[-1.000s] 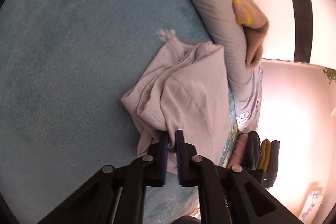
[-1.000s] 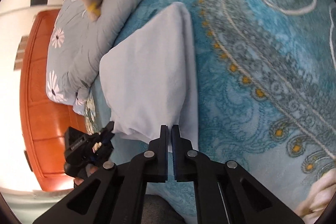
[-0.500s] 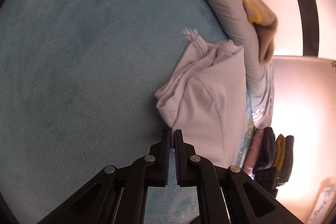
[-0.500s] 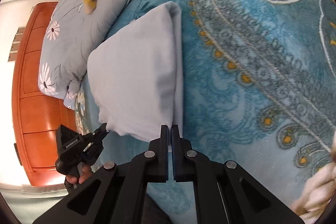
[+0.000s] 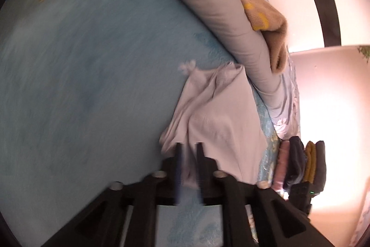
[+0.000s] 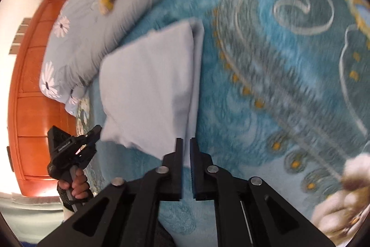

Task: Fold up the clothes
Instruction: 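Tuck the folded shirt edge with the right gripper and withdraw, then grasp the folded light-blue shirt edge with the left gripper while the right gripper grasps it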

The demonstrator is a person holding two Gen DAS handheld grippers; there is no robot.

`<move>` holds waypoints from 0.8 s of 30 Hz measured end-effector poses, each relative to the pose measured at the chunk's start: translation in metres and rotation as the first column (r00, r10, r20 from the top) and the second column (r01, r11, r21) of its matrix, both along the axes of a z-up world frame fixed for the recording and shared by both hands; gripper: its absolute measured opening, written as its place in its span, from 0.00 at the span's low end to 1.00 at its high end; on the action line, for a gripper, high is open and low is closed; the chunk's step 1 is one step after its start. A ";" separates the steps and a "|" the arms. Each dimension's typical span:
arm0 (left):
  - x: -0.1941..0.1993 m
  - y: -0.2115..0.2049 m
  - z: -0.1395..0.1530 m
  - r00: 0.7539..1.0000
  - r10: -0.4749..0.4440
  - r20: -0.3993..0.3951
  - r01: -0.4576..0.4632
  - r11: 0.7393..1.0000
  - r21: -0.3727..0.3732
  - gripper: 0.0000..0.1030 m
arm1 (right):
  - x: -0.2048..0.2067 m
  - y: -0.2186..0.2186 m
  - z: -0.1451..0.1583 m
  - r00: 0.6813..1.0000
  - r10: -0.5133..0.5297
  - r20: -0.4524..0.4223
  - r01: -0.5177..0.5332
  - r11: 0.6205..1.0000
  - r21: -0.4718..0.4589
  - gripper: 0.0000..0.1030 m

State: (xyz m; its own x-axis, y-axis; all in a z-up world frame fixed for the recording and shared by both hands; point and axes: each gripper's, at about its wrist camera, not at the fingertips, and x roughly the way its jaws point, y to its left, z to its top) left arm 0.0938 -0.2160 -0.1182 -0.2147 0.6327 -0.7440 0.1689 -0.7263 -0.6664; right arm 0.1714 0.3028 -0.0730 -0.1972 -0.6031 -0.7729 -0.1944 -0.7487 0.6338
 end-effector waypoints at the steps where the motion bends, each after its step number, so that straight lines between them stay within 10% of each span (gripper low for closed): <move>1: -0.009 0.003 0.000 1.000 -0.008 -0.006 0.008 1.000 -0.005 0.47 | -0.002 0.003 0.001 1.000 -0.012 -0.013 0.012 1.000 -0.003 0.29; 3: -0.020 0.007 0.001 1.000 -0.017 -0.020 0.017 1.000 -0.001 0.63 | -0.009 0.006 -0.001 0.999 -0.037 -0.027 0.037 0.999 -0.007 0.38; 15: -0.048 0.040 -0.021 0.990 -0.135 -0.050 0.138 0.989 0.046 0.63 | -0.040 -0.005 -0.034 0.993 -0.115 -0.034 0.110 0.988 -0.108 0.32; 24: -0.031 0.026 -0.030 0.997 -0.058 -0.043 0.063 0.991 0.121 0.29 | -0.059 -0.007 -0.035 0.995 -0.084 -0.047 0.075 0.984 -0.161 0.06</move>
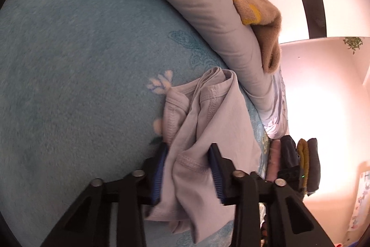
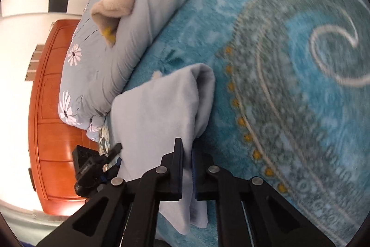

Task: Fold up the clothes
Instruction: 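Grasp the folded light-blue shirt edge with the left gripper while the right gripper grasps it, then lift the folded shirt with both grippers and carry it over the clothes stack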

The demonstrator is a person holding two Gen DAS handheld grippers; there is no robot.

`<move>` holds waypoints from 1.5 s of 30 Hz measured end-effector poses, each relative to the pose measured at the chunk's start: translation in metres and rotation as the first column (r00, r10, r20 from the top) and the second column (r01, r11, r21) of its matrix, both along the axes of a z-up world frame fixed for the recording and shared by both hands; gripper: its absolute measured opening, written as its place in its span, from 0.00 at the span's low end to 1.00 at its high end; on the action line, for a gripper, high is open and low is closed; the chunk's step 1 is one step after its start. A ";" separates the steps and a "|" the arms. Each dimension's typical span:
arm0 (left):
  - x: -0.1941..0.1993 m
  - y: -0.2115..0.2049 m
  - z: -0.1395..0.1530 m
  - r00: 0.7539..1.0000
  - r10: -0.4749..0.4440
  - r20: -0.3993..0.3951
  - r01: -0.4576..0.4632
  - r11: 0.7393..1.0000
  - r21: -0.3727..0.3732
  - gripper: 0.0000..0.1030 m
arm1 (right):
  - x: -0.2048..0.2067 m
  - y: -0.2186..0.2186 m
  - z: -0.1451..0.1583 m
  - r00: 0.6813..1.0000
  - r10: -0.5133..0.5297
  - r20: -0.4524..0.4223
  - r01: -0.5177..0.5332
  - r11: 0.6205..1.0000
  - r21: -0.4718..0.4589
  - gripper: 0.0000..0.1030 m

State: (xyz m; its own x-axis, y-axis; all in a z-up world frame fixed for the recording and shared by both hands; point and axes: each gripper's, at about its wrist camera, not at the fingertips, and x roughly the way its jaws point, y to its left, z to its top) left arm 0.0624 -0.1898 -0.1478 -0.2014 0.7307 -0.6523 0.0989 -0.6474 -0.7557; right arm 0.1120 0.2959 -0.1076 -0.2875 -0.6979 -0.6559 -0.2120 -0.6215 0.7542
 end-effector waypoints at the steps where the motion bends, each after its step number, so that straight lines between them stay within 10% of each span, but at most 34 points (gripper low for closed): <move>1: 0.003 0.000 0.000 1.000 0.005 0.000 -0.005 1.000 0.014 0.26 | -0.003 0.003 0.004 1.000 0.010 -0.010 -0.010 1.000 0.007 0.06; 12: 0.021 0.016 -0.005 0.999 -0.004 0.041 0.001 0.998 0.067 0.22 | -0.047 0.017 0.016 0.991 0.125 -0.053 -0.119 0.986 0.115 0.08; 20: 0.015 0.018 0.008 0.999 -0.033 -0.002 0.033 0.999 -0.037 0.62 | -0.036 0.027 0.004 0.994 0.102 -0.037 -0.099 0.993 0.067 0.28; 34: -0.011 0.063 -0.002 0.998 -0.065 0.002 0.065 0.998 -0.002 0.65 | -0.041 -0.007 -0.020 0.995 0.100 -0.030 -0.102 0.993 -0.053 0.33; 41: 0.001 0.064 0.005 1.000 0.013 0.019 -0.011 0.998 -0.068 0.22 | -0.037 -0.014 -0.002 0.998 0.056 -0.009 -0.056 0.998 -0.025 0.10; 45: 0.013 0.068 0.024 0.999 0.035 0.022 -0.034 0.998 -0.048 0.18 | -0.028 -0.018 0.030 0.996 0.076 -0.042 -0.076 0.997 -0.002 0.09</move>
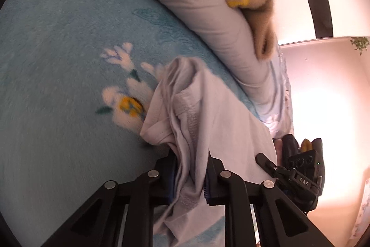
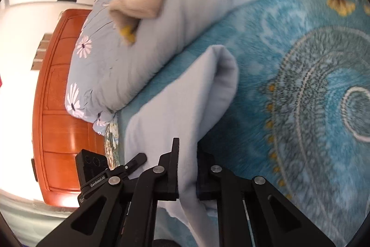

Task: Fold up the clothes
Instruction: 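Lift the folded shirt with both grippers and carry it over the clothes stack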

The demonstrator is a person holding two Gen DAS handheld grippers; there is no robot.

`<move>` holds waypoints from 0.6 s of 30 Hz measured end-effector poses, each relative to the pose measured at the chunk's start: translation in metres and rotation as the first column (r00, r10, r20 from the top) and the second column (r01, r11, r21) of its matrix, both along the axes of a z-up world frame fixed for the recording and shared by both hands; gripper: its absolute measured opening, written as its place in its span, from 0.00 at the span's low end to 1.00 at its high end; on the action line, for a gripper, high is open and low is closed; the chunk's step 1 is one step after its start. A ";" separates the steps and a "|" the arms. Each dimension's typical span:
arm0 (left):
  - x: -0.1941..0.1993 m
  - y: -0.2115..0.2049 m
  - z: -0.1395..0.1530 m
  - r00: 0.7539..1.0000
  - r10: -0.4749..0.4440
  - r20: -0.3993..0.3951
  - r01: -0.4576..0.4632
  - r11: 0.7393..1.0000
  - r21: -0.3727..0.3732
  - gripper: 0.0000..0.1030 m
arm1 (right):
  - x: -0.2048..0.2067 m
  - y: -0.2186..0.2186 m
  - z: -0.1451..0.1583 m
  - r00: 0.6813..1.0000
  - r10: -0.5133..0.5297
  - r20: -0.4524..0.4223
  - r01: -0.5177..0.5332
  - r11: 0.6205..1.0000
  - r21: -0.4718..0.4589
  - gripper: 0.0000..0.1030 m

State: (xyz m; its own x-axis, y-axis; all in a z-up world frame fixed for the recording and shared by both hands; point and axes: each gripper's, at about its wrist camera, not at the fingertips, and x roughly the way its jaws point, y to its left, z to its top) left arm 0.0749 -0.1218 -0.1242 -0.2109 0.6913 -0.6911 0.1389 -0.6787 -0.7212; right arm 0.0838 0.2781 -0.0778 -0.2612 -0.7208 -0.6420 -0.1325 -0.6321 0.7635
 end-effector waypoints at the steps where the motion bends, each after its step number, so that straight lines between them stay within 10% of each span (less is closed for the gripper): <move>1: 0.004 0.002 0.005 1.000 -0.002 0.000 0.002 1.000 0.005 0.18 | 0.003 0.000 0.009 1.000 0.006 -0.013 -0.006 1.000 0.009 0.09; 18: 0.080 0.049 0.148 0.985 0.003 -0.171 0.029 0.982 0.185 0.19 | 0.075 0.059 0.191 0.971 0.054 -0.235 -0.018 0.988 0.151 0.09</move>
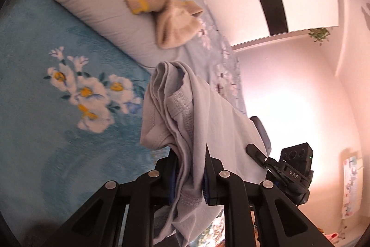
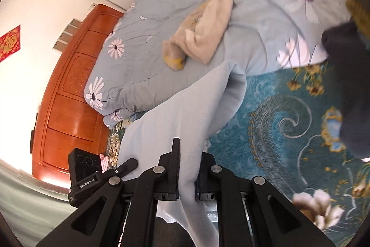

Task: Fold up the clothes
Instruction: 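Lift the folded shirt with both grippers and carry it over the clothes stack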

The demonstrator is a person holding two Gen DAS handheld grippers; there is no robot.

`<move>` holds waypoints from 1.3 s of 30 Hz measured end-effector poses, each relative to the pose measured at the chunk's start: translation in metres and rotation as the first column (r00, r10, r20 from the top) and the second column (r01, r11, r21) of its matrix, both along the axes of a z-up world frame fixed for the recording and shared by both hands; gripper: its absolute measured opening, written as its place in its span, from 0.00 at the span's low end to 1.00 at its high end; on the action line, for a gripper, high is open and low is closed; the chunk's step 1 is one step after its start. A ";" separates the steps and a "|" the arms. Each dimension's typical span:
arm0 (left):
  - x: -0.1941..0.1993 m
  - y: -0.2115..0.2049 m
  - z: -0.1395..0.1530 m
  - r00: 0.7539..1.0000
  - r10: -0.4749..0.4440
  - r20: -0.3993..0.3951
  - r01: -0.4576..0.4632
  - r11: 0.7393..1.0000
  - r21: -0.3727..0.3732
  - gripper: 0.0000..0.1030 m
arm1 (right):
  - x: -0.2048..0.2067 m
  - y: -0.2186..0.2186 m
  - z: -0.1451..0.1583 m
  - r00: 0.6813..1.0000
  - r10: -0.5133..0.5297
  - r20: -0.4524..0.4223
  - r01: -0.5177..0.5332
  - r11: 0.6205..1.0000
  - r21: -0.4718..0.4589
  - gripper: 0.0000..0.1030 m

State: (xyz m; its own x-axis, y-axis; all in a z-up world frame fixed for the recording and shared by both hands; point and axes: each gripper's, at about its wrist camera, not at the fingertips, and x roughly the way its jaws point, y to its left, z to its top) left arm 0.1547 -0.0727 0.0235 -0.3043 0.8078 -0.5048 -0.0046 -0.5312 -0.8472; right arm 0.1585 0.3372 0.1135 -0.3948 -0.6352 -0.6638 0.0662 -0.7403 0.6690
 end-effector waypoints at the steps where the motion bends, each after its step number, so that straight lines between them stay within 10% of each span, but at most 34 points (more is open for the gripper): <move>1: 0.004 0.004 0.008 1.000 -0.003 -0.015 0.003 1.000 0.007 0.19 | 0.005 0.003 0.012 1.000 0.004 -0.022 -0.004 1.000 0.012 0.09; 21: 0.033 0.140 0.129 0.940 -0.249 -0.233 0.246 0.968 -0.042 0.19 | 0.077 0.139 0.138 0.966 -0.100 -0.238 0.128 0.987 0.102 0.09; 39: -0.015 0.349 0.149 0.809 -0.532 -0.250 0.517 0.846 -0.128 0.18 | 0.044 0.318 0.147 0.937 -0.257 -0.237 0.298 0.942 0.158 0.09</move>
